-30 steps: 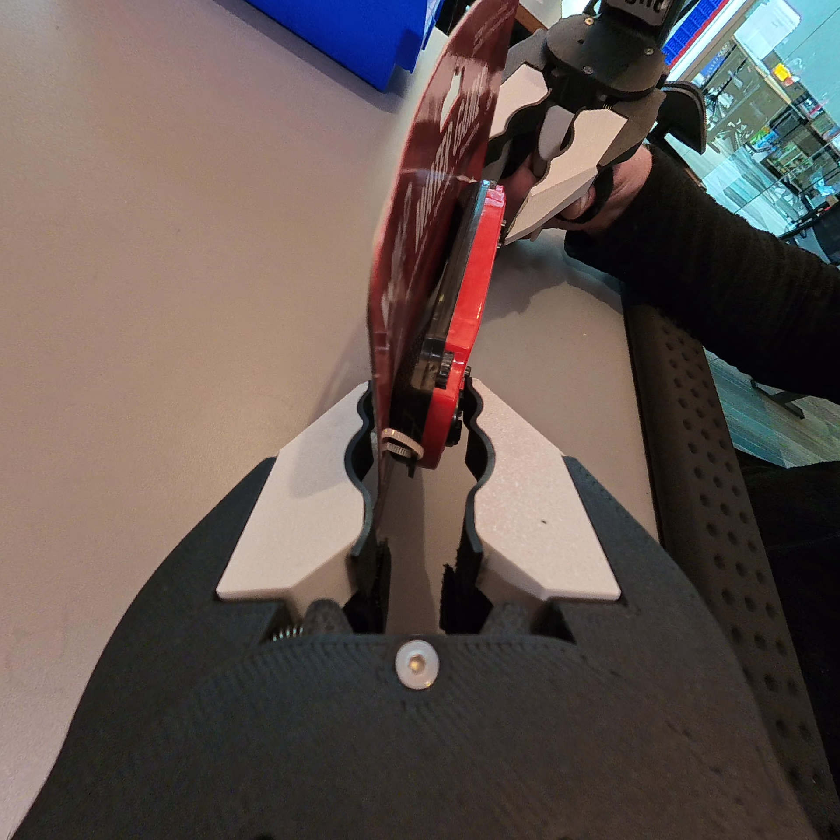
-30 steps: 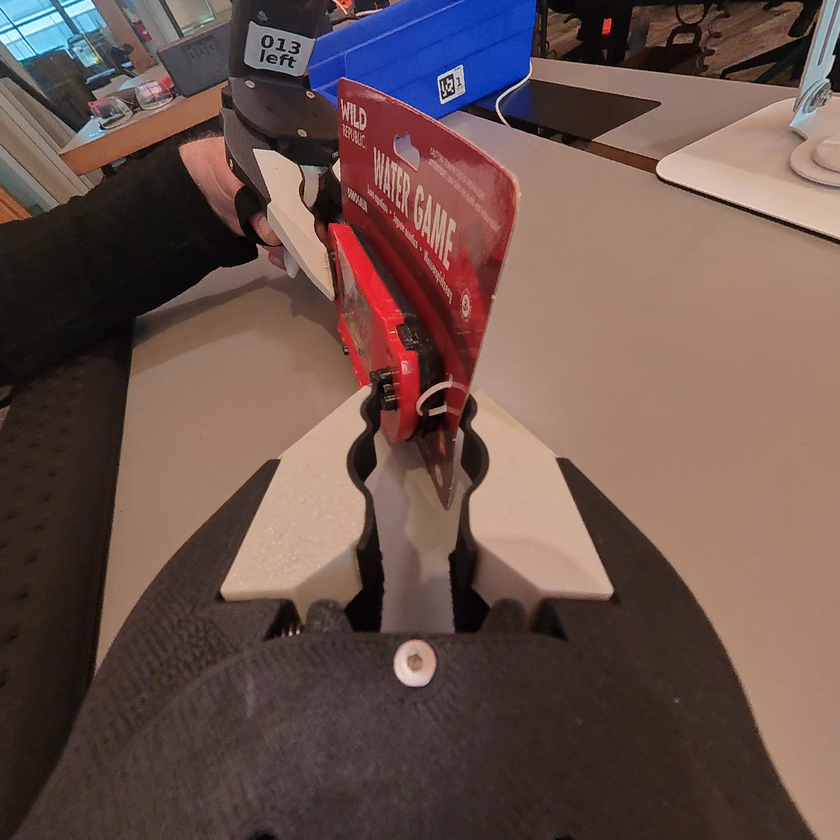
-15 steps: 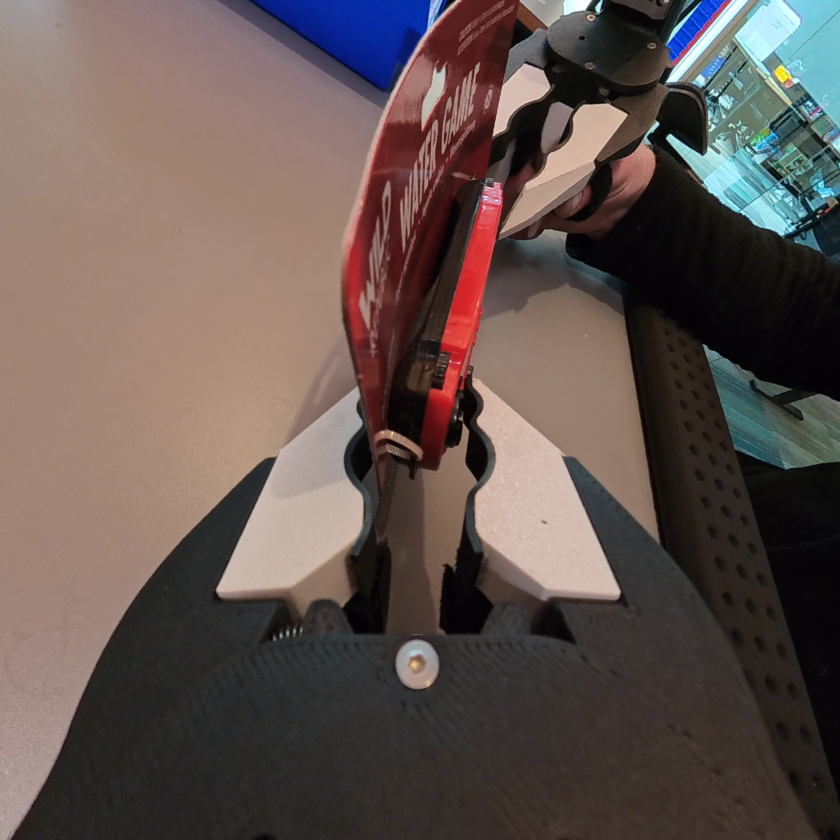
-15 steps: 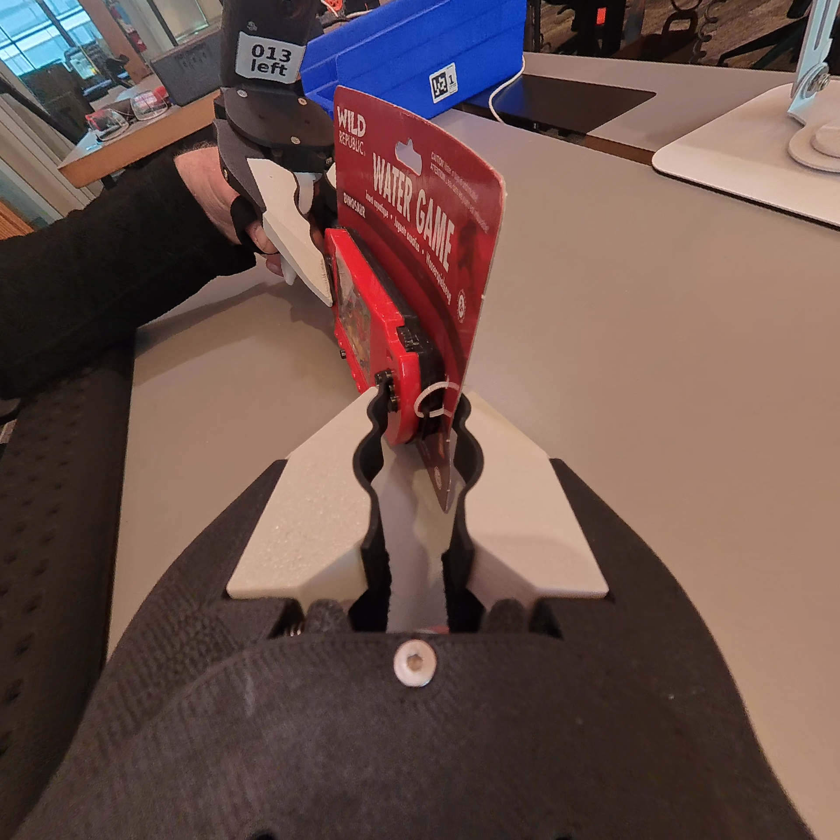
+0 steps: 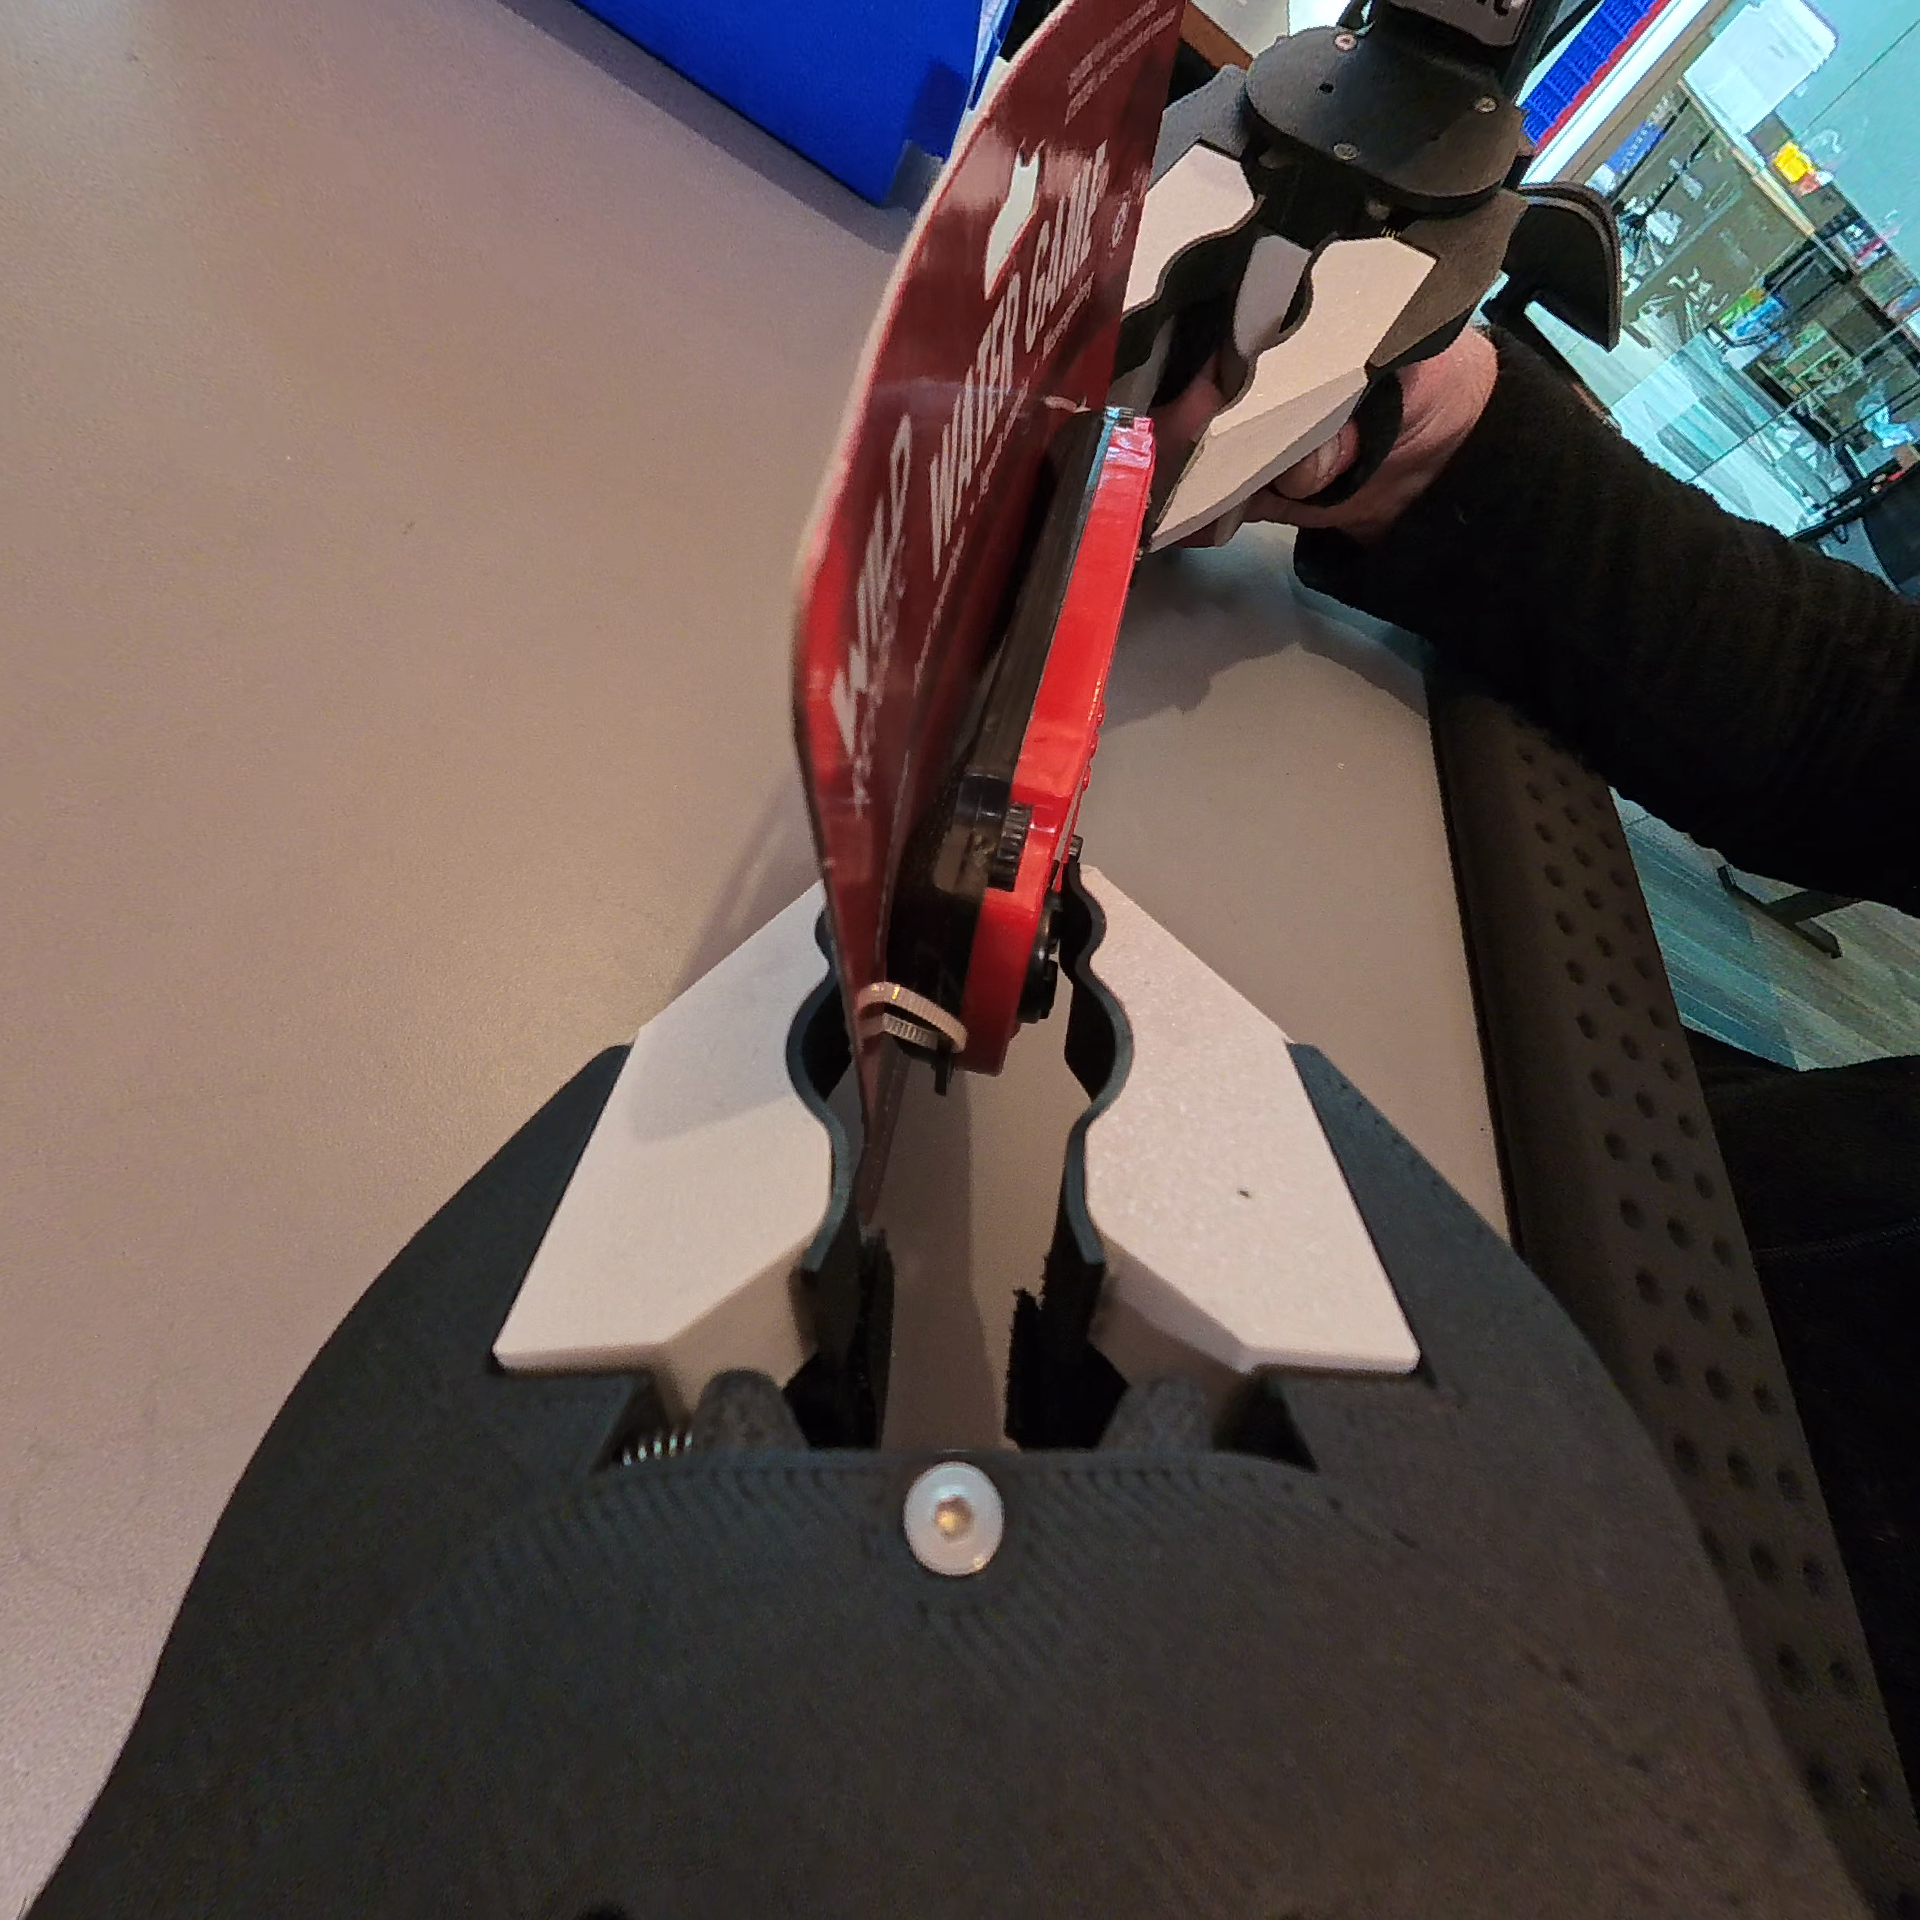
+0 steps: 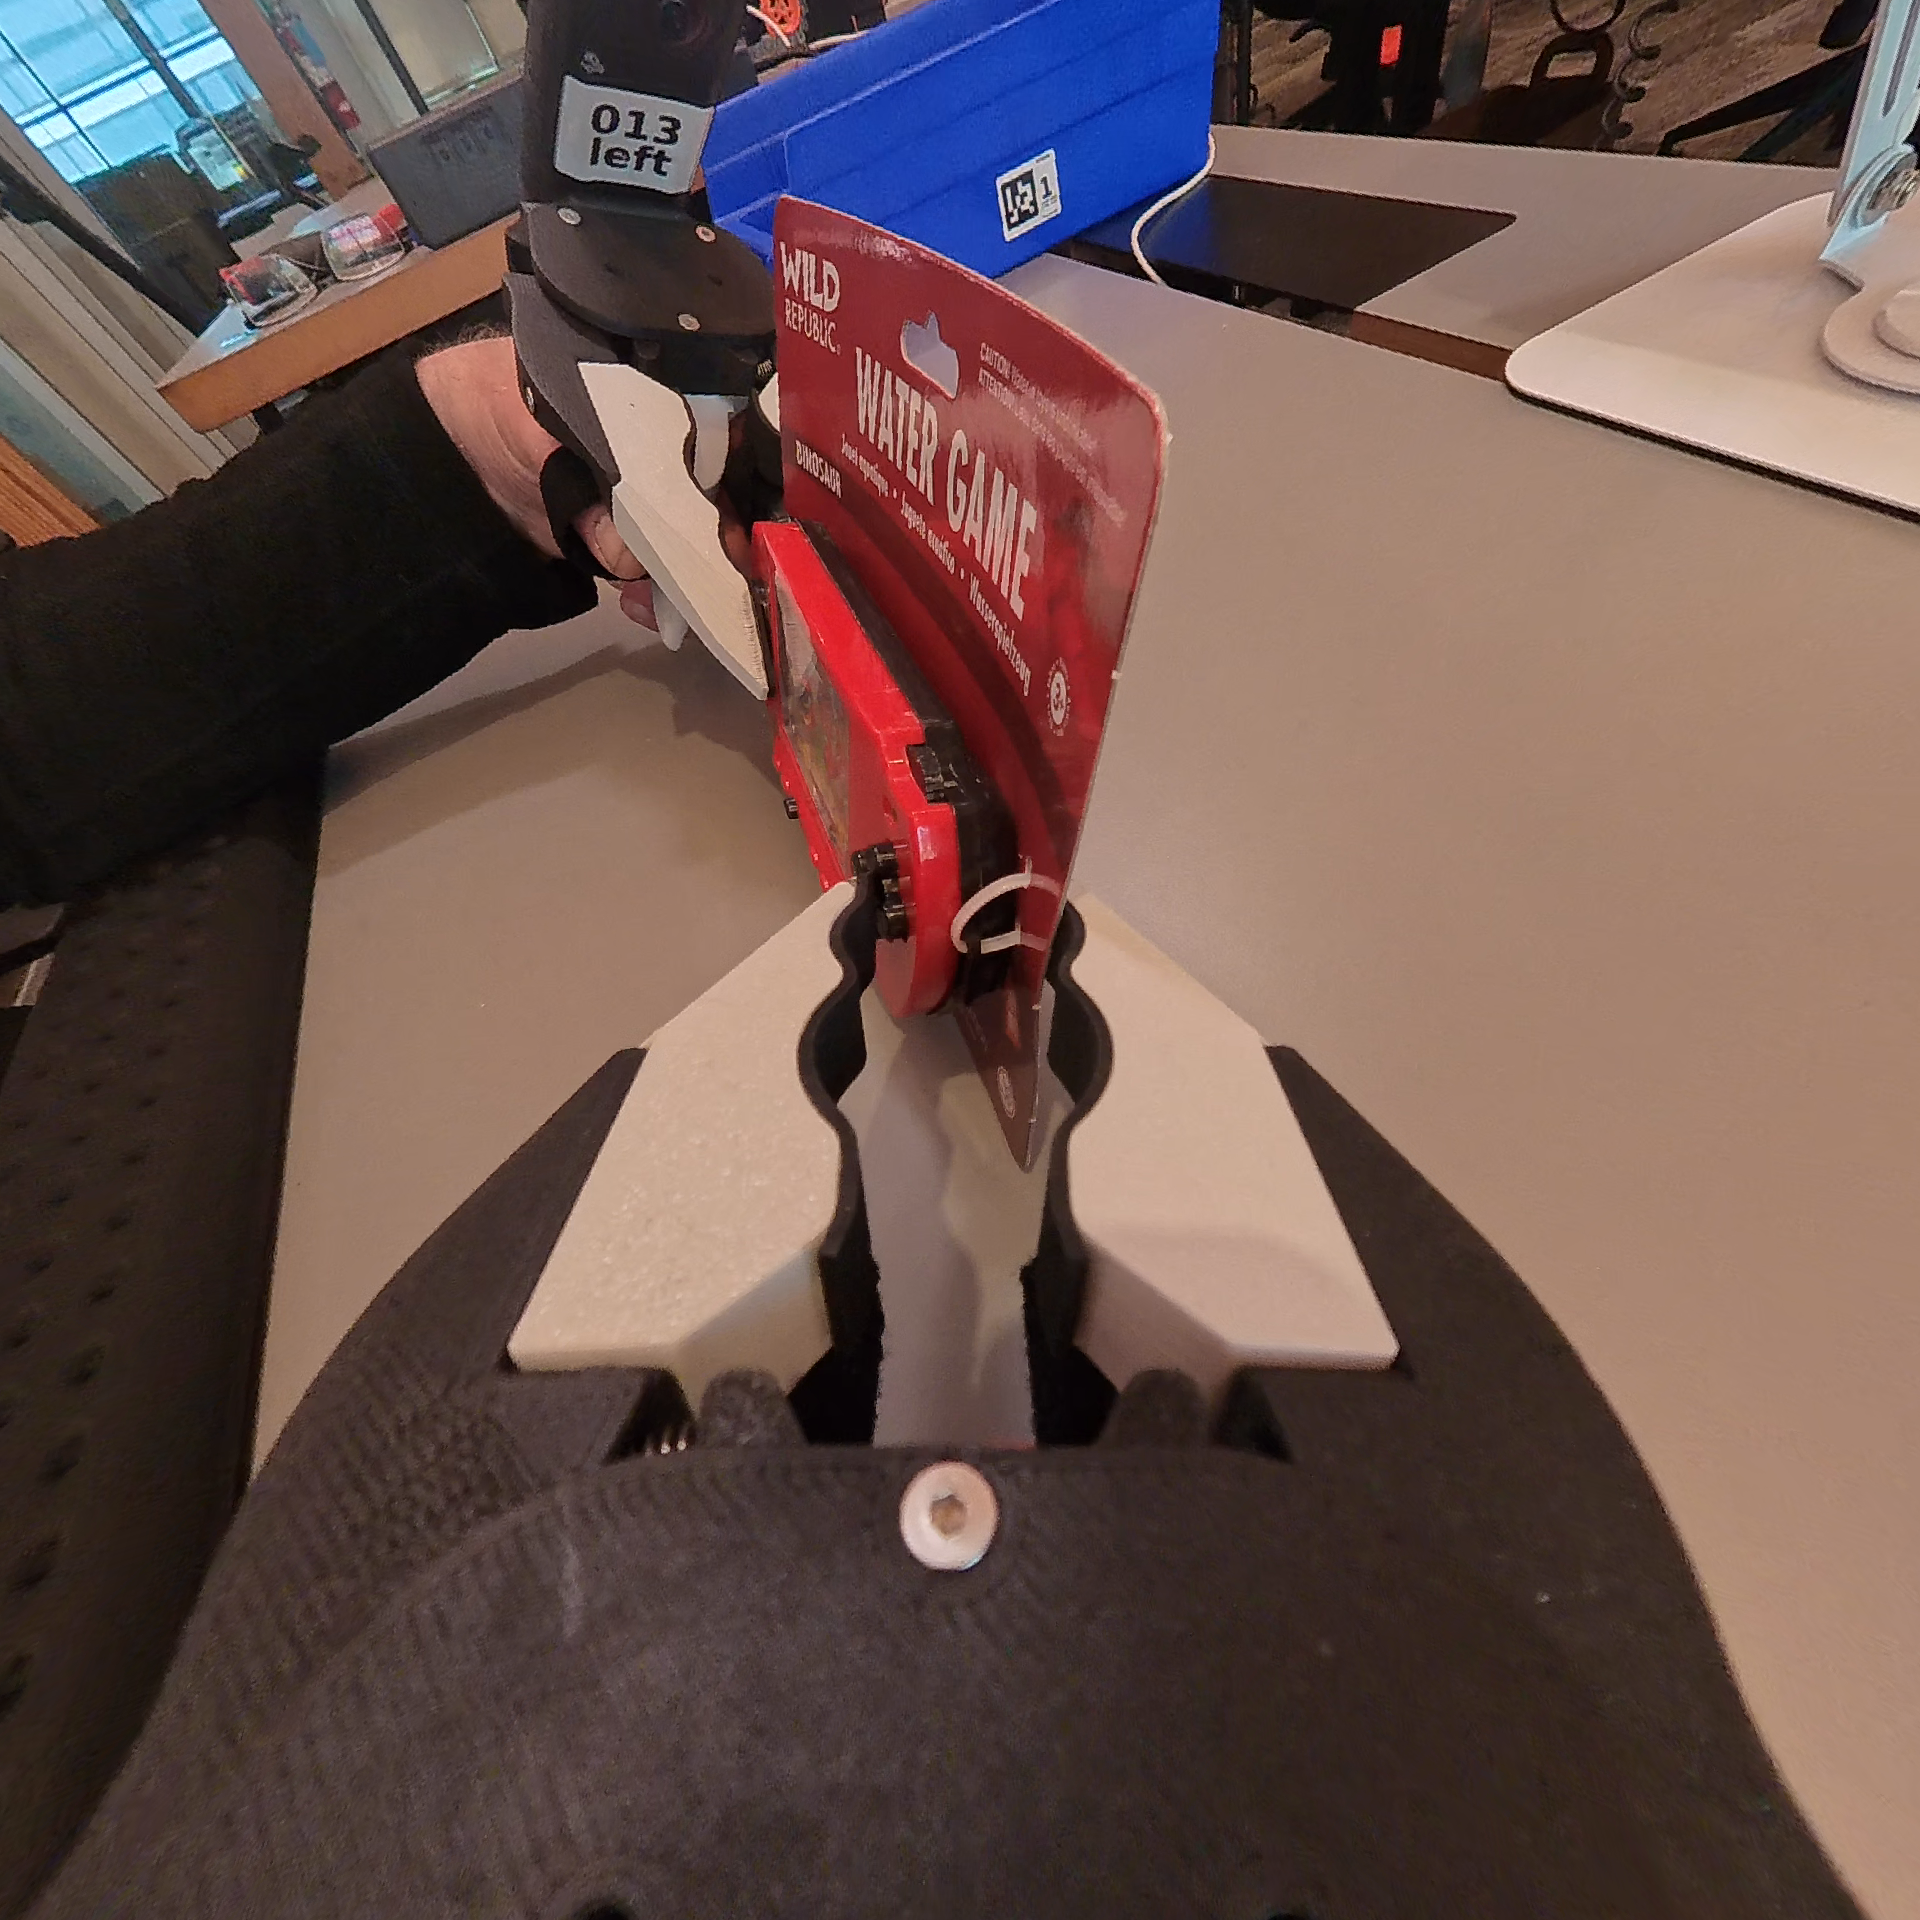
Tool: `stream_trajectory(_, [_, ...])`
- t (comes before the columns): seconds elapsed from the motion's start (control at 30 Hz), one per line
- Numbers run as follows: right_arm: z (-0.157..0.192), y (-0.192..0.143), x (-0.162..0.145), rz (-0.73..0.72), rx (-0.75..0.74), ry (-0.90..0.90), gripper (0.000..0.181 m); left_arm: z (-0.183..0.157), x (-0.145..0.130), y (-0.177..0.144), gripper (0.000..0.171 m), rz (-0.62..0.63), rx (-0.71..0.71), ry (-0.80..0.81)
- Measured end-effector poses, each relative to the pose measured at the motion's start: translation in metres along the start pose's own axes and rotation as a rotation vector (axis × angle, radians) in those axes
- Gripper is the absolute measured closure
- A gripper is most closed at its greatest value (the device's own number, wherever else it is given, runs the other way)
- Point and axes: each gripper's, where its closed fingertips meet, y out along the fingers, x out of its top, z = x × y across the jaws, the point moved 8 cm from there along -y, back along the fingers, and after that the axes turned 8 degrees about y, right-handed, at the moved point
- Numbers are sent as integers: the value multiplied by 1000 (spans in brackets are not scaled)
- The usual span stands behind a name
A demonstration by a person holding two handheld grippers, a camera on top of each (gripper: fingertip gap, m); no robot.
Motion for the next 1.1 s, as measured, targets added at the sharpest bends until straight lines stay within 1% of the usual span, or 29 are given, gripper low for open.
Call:
stream_trajectory(0.57, [0, 0, 0, -1, 4, 0, 151, 0, 0, 0, 135, 0, 1, 0])
stream_trajectory(0.77, [1, 0, 1, 15, -10, -11, 158, 0, 0, 0, 135, -1, 0, -2])
stream_trajectory(1.1, [1, 0, 1, 10, -6, 3, 158, -1, 0, 0, 135, 2, 6, -2])
